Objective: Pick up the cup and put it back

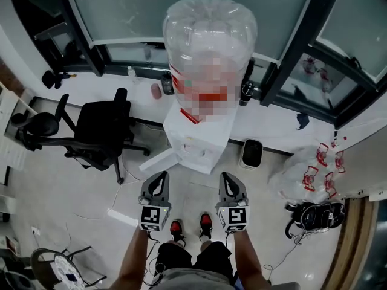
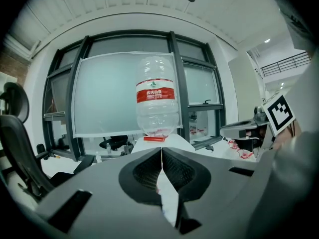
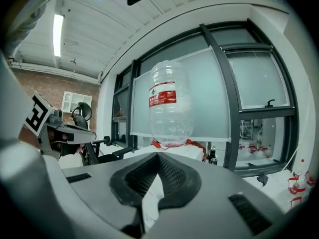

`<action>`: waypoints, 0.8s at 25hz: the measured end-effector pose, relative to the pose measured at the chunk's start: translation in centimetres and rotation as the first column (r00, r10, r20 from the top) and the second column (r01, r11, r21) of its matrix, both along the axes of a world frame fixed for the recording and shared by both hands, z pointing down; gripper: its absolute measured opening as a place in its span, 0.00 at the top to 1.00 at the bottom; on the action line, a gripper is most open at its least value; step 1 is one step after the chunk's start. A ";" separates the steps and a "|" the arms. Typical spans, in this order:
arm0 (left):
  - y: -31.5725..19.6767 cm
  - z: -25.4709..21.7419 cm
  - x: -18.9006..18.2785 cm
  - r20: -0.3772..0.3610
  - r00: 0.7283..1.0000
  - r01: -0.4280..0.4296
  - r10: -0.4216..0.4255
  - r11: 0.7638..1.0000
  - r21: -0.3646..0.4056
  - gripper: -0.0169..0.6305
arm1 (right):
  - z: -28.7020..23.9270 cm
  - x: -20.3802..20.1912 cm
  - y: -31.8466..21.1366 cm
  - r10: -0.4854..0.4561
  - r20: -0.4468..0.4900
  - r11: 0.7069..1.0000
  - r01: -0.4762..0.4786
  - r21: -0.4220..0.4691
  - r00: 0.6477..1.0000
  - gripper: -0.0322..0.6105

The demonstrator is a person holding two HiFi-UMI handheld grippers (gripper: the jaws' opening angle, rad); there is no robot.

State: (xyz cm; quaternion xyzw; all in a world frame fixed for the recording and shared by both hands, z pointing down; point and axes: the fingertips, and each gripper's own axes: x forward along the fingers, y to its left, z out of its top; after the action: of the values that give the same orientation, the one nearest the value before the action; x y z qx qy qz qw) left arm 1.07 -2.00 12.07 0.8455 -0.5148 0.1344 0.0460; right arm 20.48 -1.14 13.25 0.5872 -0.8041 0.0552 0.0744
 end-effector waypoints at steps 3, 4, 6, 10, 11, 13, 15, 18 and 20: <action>0.1 -1.2 0.3 -0.006 1.000 -0.005 0.005 1.000 0.022 0.94 | -1.1 0.0 0.0 0.004 0.000 1.000 -0.004 0.017 1.000 0.92; 0.0 -1.6 0.4 -0.008 1.000 -0.004 0.004 0.999 0.033 0.94 | -1.4 0.0 0.0 0.004 -0.002 1.000 -0.004 0.023 1.000 0.92; 0.0 -2.2 0.5 -0.009 1.000 -0.003 0.003 0.999 0.044 0.94 | -1.9 0.1 0.1 0.003 -0.005 1.000 -0.003 0.030 1.000 0.92; 0.1 -2.3 0.2 -0.009 1.000 0.001 -0.001 0.999 0.035 0.94 | -2.1 -0.1 0.2 -0.003 -0.015 1.000 0.003 0.030 1.000 0.92; 0.0 -2.3 0.2 -0.009 1.000 0.003 -0.002 0.999 0.036 0.94 | -2.1 -0.1 0.2 -0.004 -0.017 1.000 0.005 0.030 1.000 0.92; 0.0 -2.5 0.1 -0.009 1.000 0.007 -0.007 0.999 0.042 0.94 | -2.1 -0.3 0.1 -0.009 -0.017 1.000 0.010 0.029 1.000 0.92; -0.1 -2.6 -0.1 -0.010 1.000 0.014 -0.013 0.999 0.049 0.94 | -2.1 -0.4 0.1 -0.016 -0.017 0.999 0.016 0.031 1.000 0.92; -0.1 -2.6 -0.2 -0.010 1.000 0.017 -0.016 0.999 0.046 0.94 | -2.1 -0.6 -0.1 -0.017 -0.018 0.999 0.018 0.029 1.000 0.92; -0.2 -2.5 -0.3 -0.009 1.000 0.016 -0.016 0.999 0.045 0.94 | -2.1 -0.7 -0.1 -0.018 -0.019 0.999 0.018 0.030 1.000 0.92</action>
State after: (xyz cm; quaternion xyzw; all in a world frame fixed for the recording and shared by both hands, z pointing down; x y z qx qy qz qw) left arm 0.75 -2.18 9.55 0.8426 -0.5243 0.1189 0.0303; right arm 19.77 -1.26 11.18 0.5814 -0.8095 0.0371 0.0735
